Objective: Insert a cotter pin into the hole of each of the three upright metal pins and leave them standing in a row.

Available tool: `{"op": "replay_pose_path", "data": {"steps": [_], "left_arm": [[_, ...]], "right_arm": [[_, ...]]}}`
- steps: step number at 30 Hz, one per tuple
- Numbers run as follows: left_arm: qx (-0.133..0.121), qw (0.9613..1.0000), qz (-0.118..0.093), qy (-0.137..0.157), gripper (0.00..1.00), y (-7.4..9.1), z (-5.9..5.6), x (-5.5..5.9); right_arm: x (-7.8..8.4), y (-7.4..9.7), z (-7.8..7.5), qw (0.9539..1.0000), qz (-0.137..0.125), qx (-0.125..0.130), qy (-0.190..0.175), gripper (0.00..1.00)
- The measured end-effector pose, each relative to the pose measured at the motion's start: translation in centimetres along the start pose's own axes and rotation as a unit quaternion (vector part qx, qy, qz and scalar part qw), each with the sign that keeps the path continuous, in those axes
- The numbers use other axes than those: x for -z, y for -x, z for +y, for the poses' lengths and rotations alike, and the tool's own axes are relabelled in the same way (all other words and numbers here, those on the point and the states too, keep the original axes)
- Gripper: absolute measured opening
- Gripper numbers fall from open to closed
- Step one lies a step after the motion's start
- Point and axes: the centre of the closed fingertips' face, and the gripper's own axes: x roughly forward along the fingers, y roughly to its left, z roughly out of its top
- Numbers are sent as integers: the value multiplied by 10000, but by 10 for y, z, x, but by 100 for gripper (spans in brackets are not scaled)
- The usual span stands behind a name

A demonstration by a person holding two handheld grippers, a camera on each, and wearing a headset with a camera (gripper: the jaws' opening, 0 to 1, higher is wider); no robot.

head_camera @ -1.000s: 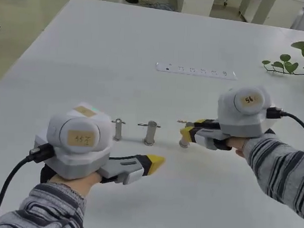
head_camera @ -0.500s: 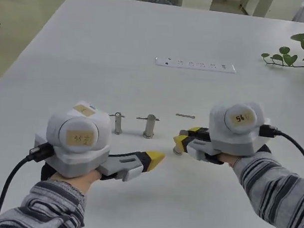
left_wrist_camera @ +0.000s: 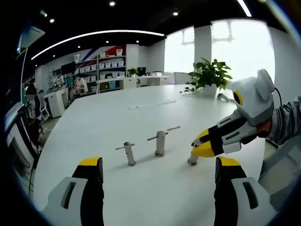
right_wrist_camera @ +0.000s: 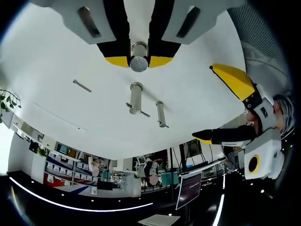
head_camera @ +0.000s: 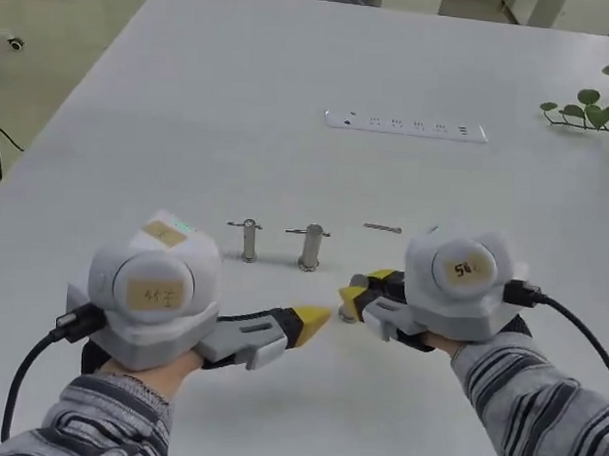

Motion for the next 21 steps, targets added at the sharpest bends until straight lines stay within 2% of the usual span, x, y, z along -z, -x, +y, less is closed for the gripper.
{"op": "replay_pose_path", "data": {"steps": [8, 9, 11, 15, 19, 21], "left_arm": [[2, 10000, 42, 3, 99, 2, -3, 8], [2, 10000, 34, 15, 99, 2, -3, 10], [8, 10000, 63, 40, 99, 2, -3, 12], [-24, 10000, 24, 22, 99, 2, -2, 11], [-44, 10000, 6, 17, 99, 3, -2, 11], [-66, 10000, 33, -44, 99, 3, -2, 12]], "right_arm": [[0, 1, 3, 9999, -88, 28, 117, 10], [1, 1, 3, 9998, -50, 35, 179, 12], [4, 2, 3, 9999, 2, 55, 145, 24], [5, 9, 6, 9999, -33, -37, 165, 25], [5, 20, 6, 9996, -23, -265, 132, 28], [7, 24, 8, 9987, 5, -485, 161, 28]]}}
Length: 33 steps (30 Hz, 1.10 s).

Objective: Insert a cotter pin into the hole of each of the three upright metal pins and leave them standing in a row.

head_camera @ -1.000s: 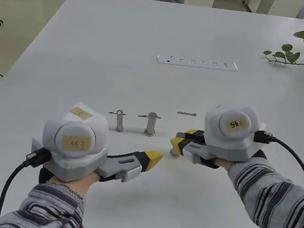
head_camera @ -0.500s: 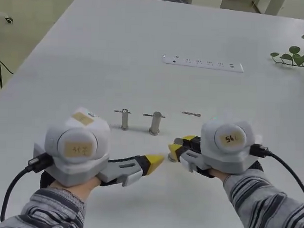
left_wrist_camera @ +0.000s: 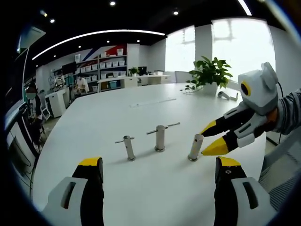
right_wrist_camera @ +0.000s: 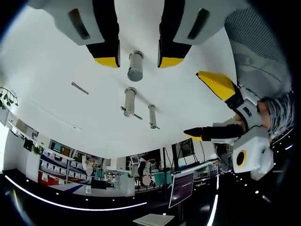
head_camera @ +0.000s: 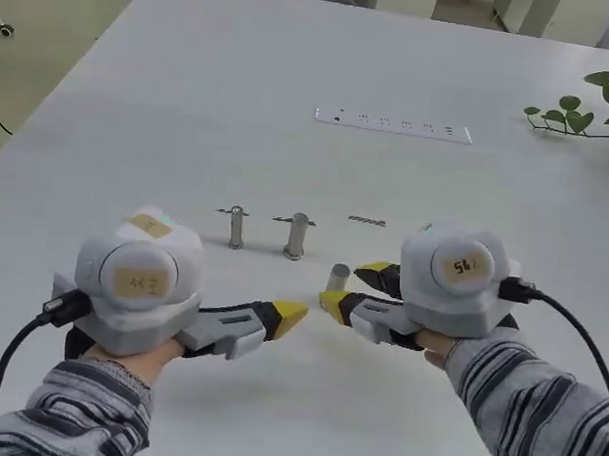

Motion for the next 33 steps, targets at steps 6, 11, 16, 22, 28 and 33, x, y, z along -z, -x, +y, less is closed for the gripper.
{"op": "replay_pose_path", "data": {"steps": [6, 11, 16, 22, 28, 33], "left_arm": [[20, 9999, -32, -101, 99, -1, -3, -2], [-8, 9999, 81, -112, 99, -3, -1, 2], [-47, 10000, 22, -74, 99, -3, 3, 0], [2, 10000, 24, -62, 99, -4, 2, 0], [120, 9999, -95, -74, 99, -5, -7, -6], [109, 9998, -15, -178, 99, -6, -5, -3]], "right_arm": [[13, 14, -11, 9995, 204, -203, 142, 30], [15, 21, -30, 9986, 340, -299, 270, 30], [11, 22, -47, 9969, 436, -444, 474, 29], [2, 16, -69, 9918, 705, -649, 850, 28], [-9, 4, -91, 9867, 973, -769, 1048, 28], [-11, -10, -105, 9811, 1231, -870, 1215, 26]]}}
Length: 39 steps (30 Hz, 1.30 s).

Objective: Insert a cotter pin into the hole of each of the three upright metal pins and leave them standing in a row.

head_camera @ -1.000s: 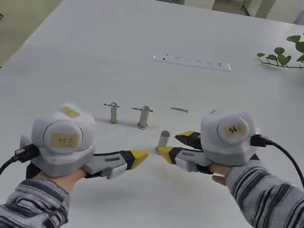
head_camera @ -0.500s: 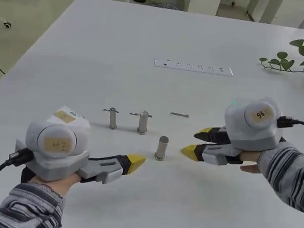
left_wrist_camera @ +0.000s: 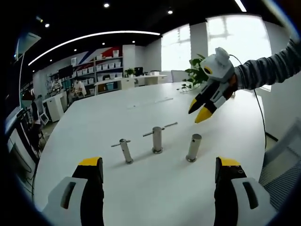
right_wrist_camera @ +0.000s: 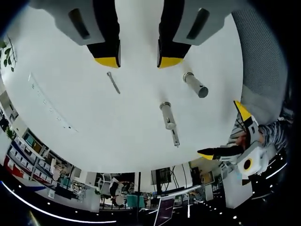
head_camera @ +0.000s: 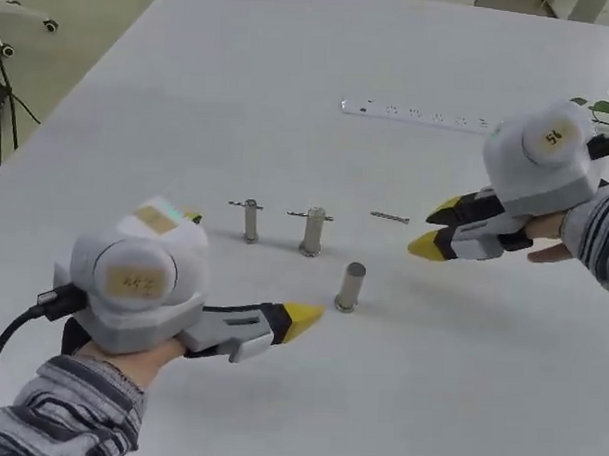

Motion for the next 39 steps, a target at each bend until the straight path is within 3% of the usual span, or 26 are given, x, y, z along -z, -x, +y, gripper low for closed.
{"op": "replay_pose_path", "data": {"steps": [3, 18, 20, 31, 39], "left_arm": [[-2, 10000, -5, 4, 99, 0, 1, -1], [7, 9998, 161, 79, 99, -2, 3, 8], [-12, 9998, 159, 86, 99, -1, 5, 8], [14, 9998, 216, -5, 99, -3, 4, 9], [98, 9995, 290, -127, 99, -3, -1, 11]], "right_arm": [[1, -9, -8, 9999, 91, -94, -34, 25], [6, -50, -40, 9970, 704, -97, 303, 17], [9, -57, -52, 9968, 742, -106, 262, 13], [14, -61, -57, 9939, 1009, -247, 377, 3], [14, -61, -55, 9916, 1147, -117, 581, 0]]}}
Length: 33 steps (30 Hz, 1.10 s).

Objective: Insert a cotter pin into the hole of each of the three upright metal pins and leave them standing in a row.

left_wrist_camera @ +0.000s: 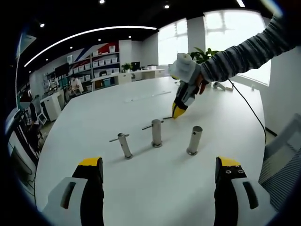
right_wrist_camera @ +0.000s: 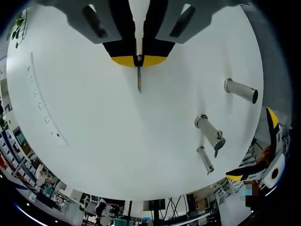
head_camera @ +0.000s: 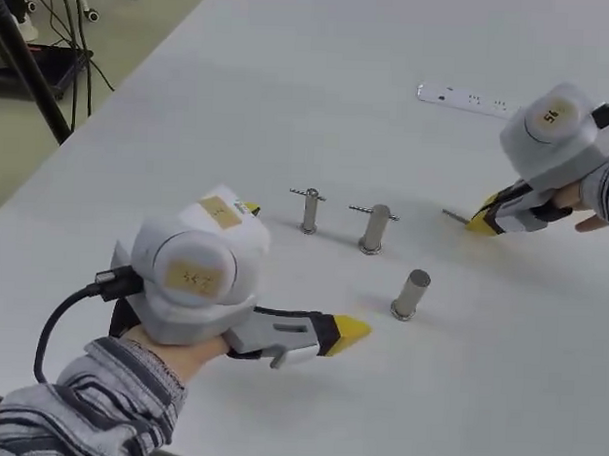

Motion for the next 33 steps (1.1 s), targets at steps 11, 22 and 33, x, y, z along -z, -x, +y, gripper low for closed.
{"op": "replay_pose_path", "data": {"steps": [11, 22, 33], "left_arm": [[77, 9998, -8, -167, 96, -2, -7, -2], [300, 9995, -38, -44, 90, -6, -20, -10], [543, 9985, -77, 17, 77, -10, -35, -25]], "right_arm": [[-5, 14, 15, 9992, -295, 107, 248, 0], [-15, 40, 56, 9950, -846, -11, 531, 0], [-20, 67, 102, 9827, -1351, 38, 1270, 0]]}}
